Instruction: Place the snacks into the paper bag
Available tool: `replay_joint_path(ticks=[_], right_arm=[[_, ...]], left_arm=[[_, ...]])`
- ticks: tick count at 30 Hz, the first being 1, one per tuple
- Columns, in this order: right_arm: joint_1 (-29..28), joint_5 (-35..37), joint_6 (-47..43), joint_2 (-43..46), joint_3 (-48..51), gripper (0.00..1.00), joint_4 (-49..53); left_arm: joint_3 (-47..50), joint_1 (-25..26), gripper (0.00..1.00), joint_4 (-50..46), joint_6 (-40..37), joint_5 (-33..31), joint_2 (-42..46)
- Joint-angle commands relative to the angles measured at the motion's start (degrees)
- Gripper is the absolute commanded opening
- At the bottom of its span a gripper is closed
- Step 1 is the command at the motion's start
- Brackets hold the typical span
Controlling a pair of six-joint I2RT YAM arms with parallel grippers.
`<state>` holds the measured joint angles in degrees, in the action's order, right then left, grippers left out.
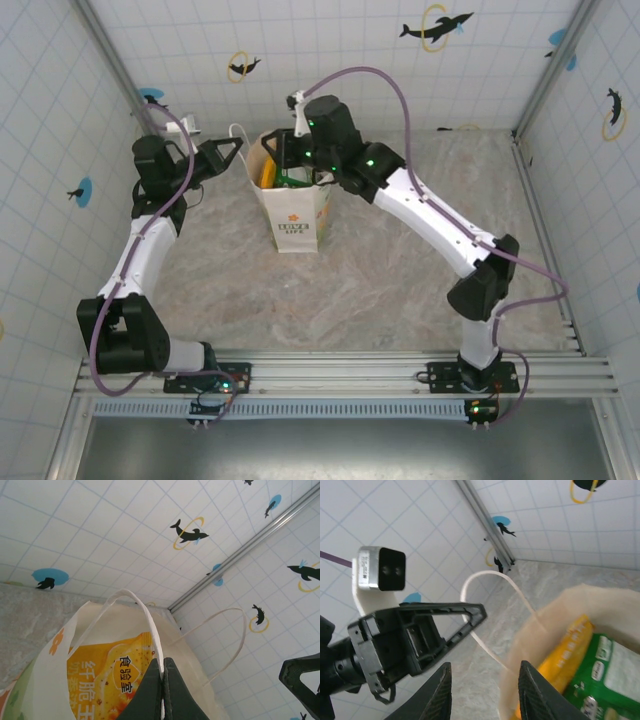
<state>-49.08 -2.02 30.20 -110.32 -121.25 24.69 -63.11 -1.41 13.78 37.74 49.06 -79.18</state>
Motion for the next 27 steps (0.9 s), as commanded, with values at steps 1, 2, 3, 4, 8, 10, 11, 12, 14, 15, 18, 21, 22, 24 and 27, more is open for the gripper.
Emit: replay_joint_path(ticks=[1, 2, 3, 4, 8, 10, 11, 12, 14, 15, 18, 21, 22, 24, 27], right_arm=[[0.76, 1.16, 1.45, -4.31, -4.03, 0.41, 3.83], [0.74, 1.55, 1.91, -4.66, -3.94, 0.41, 4.01], [0.66, 1.96, 2.16, -5.0, -3.91, 0.42, 4.04], [0.65, 2.46, 2.36, -5.52, -3.89, 0.42, 4.13], [0.74, 2.96, 3.18, -7.37, -3.9, 0.43, 4.25], [0.89, 2.0, 3.83, -8.42, -3.97, 0.43, 3.95], [0.99, 1.4, 4.22, -8.75, -3.97, 0.44, 3.71], [1.0, 0.79, 4.56, -9.22, -3.98, 0.44, 3.42], [1.06, 0.29, 4.98, -10.03, -3.99, 0.44, 3.09], [1.06, 0.56, 4.98, -10.38, -4.01, 0.44, 3.17], [1.55, 1.82, 5.14, -11.27, -3.95, 0.45, 3.96], [2.05, 1.43, 5.7, -12.38, -3.97, 0.45, 3.94], [2.18, 0.82, 5.96, -12.86, -3.95, 0.45, 3.64], [2.5, -0.52, 6.51, -13.76, -4.08, 0.45, 2.8], [2.99, -0.88, 6.64, -14.73, -4.0, 0.44, 2.73]], left_arm=[[-2.28, 0.45, 0.0, 0.72, -0.89, 0.67, 0.25], [-2.28, 0.42, 0.0, 0.64, -0.91, 0.67, 0.25], [-2.3, 0.44, 0.0, 0.7, -0.85, 0.68, 0.16], [-2.37, 0.38, 0.0, 0.65, -0.9, 0.72, 0.16], [-2.45, 0.57, 0.0, 0.74, -0.82, 0.7, 0.08], [-2.45, 0.55, 0.0, 0.77, -0.88, 0.65, 0.08], [-2.45, 0.53, 0.0, 0.8, -0.78, 0.62, 0.08], [-2.37, 0.6, 0.0, 0.8, -0.86, 0.59, -0.01], [-2.37, 0.54, 0.0, 0.6, -0.78, 0.26, -0.1], [-2.28, 0.56, 0.0, 0.63, -0.82, 0.09, -0.17], [-2.03, 0.54, 0.0, 0.7, -0.66, 0.12, -0.36], [-2.02, 0.62, 0.0, 0.8, -0.61, 0.19, -0.36], [-2.02, 0.69, 0.0, 0.81, -0.63, 0.22, -0.36], [-2.02, 0.62, 0.0, 0.85, -0.52, 0.24, -0.36], [-2.11, 0.64, 0.0, 0.77, -0.6, 0.16, -0.19]])
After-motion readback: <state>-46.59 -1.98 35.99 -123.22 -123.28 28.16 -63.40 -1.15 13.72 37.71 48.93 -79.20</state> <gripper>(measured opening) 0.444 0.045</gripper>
